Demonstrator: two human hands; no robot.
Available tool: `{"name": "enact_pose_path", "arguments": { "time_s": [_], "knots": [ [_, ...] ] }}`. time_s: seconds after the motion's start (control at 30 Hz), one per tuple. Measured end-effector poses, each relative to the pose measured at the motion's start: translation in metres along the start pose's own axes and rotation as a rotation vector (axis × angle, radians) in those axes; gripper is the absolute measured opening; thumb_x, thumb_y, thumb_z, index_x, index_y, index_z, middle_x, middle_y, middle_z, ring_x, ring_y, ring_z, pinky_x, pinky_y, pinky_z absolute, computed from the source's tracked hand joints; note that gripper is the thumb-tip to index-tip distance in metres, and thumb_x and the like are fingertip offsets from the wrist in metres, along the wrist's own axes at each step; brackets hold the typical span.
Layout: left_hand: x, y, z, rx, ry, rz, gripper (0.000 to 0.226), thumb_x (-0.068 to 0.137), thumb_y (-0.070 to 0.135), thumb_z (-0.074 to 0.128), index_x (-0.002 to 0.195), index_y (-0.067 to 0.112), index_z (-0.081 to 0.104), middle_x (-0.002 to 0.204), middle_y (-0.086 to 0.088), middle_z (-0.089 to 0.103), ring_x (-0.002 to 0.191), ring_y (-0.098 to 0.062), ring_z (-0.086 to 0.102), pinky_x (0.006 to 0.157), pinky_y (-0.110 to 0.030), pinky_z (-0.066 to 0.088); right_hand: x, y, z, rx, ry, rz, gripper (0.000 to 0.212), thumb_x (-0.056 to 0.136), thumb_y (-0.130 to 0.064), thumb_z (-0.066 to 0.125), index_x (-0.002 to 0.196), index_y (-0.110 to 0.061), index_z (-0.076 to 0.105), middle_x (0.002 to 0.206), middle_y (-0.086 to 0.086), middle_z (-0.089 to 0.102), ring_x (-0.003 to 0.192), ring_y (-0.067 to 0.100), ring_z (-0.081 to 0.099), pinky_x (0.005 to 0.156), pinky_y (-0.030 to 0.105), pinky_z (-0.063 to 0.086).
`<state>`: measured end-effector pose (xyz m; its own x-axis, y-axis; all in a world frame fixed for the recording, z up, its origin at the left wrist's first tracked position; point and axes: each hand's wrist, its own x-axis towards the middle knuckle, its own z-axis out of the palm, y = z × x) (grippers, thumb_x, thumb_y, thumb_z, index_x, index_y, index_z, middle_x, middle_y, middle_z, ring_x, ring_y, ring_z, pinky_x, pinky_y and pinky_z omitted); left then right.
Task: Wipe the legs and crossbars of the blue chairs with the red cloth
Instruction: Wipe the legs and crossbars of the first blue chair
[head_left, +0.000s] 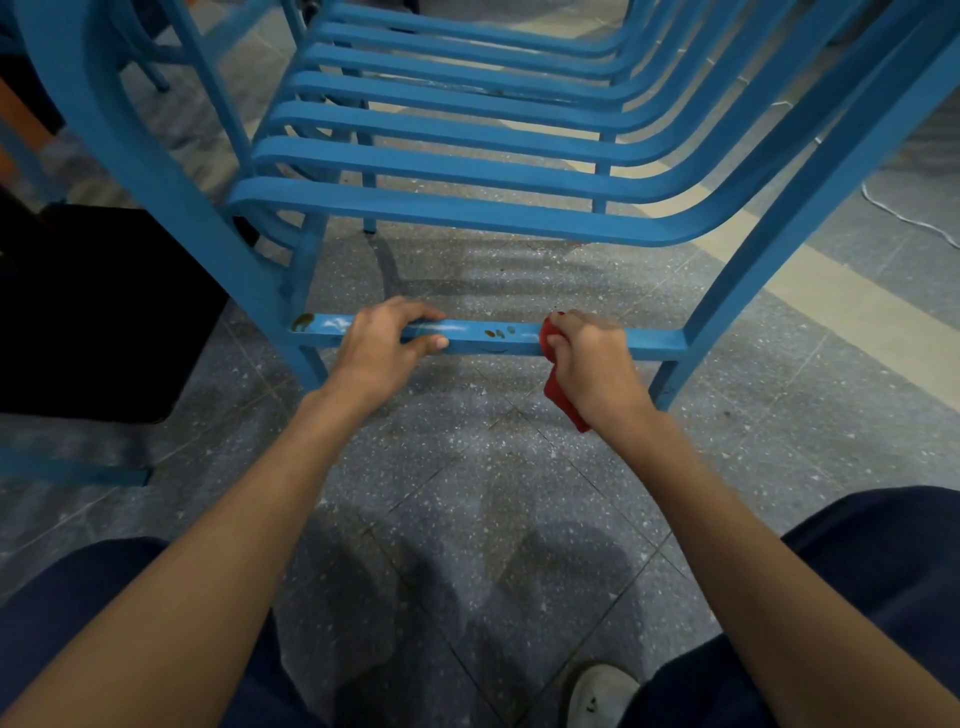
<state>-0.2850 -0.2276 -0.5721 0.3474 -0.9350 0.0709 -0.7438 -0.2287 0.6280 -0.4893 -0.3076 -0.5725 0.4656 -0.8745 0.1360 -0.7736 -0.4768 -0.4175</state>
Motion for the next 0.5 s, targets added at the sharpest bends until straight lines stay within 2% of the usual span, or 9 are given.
{"name": "enact_pose_path", "arguments": {
  "time_s": [0.1,0.2,0.23,0.3,0.37,0.4,0.47,0.5],
  "knots": [
    [0.0,0.0,0.001,0.007,0.0,-0.009,0.031,0.086,0.027,0.068,0.117,0.022,0.066,0.098,0.012,0.053,0.099,-0.012,0.05,0.09,-0.03,0.039,-0.011,0.014,-0.013,0.075,0.001,-0.052,0.029,0.094,-0.007,0.054,0.121,-0.003,0.063,0.125,0.013,0.062,0.114,0.03,0.056,0.108,0.027,0.031],
    [0.001,-0.001,0.0,0.016,-0.018,-0.02,0.032,0.085,0.028,0.068,0.117,0.024,0.066,0.1,0.013,0.054,0.105,-0.016,0.052,0.095,-0.036,0.041,-0.013,0.027,-0.027,0.076,0.009,0.015,0.029,0.094,-0.008,0.054,0.12,-0.006,0.064,0.125,0.011,0.064,0.112,0.028,0.059,0.102,0.019,0.03],
    [0.002,-0.001,0.0,0.016,-0.022,-0.02,0.032,0.085,0.028,0.068,0.116,0.024,0.066,0.101,0.013,0.054,0.105,-0.017,0.052,0.095,-0.037,0.041,-0.01,0.027,-0.029,0.074,0.014,0.071,0.028,0.095,-0.009,0.051,0.119,-0.006,0.065,0.119,0.013,0.066,0.104,0.027,0.06,0.095,0.017,0.032],
    [0.001,-0.002,-0.001,0.012,-0.023,-0.02,0.031,0.085,0.028,0.068,0.116,0.023,0.066,0.102,0.012,0.056,0.105,-0.017,0.053,0.096,-0.037,0.042,0.0,0.021,-0.027,0.079,0.008,0.175,0.024,0.096,-0.009,0.047,0.108,-0.003,0.067,0.1,0.016,0.068,0.076,0.021,0.057,0.071,0.008,0.033],
    [0.001,-0.002,0.0,0.01,-0.023,-0.019,0.031,0.085,0.028,0.068,0.116,0.024,0.066,0.102,0.012,0.056,0.106,-0.017,0.053,0.097,-0.039,0.043,0.01,0.01,-0.019,0.033,-0.004,0.237,0.022,0.096,-0.008,0.044,0.094,-0.002,0.065,0.08,0.01,0.059,0.057,0.014,0.048,0.052,0.007,0.035],
    [0.001,-0.002,0.0,0.008,-0.023,-0.019,0.031,0.085,0.028,0.068,0.116,0.024,0.066,0.101,0.013,0.056,0.106,-0.018,0.053,0.097,-0.04,0.043,0.012,0.002,-0.015,0.011,0.004,0.243,0.021,0.096,-0.007,0.044,0.09,-0.002,0.063,0.075,0.008,0.055,0.059,0.015,0.05,0.049,0.008,0.034],
    [0.001,-0.003,0.001,0.002,-0.02,-0.017,0.031,0.085,0.028,0.069,0.115,0.024,0.066,0.099,0.013,0.055,0.105,-0.018,0.053,0.096,-0.042,0.044,0.014,-0.008,-0.005,0.001,0.018,0.203,0.02,0.094,-0.005,0.043,0.089,-0.002,0.063,0.075,0.009,0.056,0.078,0.028,0.058,0.065,0.027,0.044],
    [0.001,-0.003,0.001,-0.002,-0.019,-0.014,0.03,0.085,0.028,0.069,0.115,0.024,0.066,0.098,0.013,0.055,0.104,-0.018,0.053,0.096,-0.043,0.044,0.012,-0.011,-0.002,-0.002,0.01,0.167,0.021,0.094,-0.005,0.043,0.093,-0.002,0.064,0.08,0.011,0.06,0.087,0.032,0.057,0.073,0.035,0.045]
  ]
}}
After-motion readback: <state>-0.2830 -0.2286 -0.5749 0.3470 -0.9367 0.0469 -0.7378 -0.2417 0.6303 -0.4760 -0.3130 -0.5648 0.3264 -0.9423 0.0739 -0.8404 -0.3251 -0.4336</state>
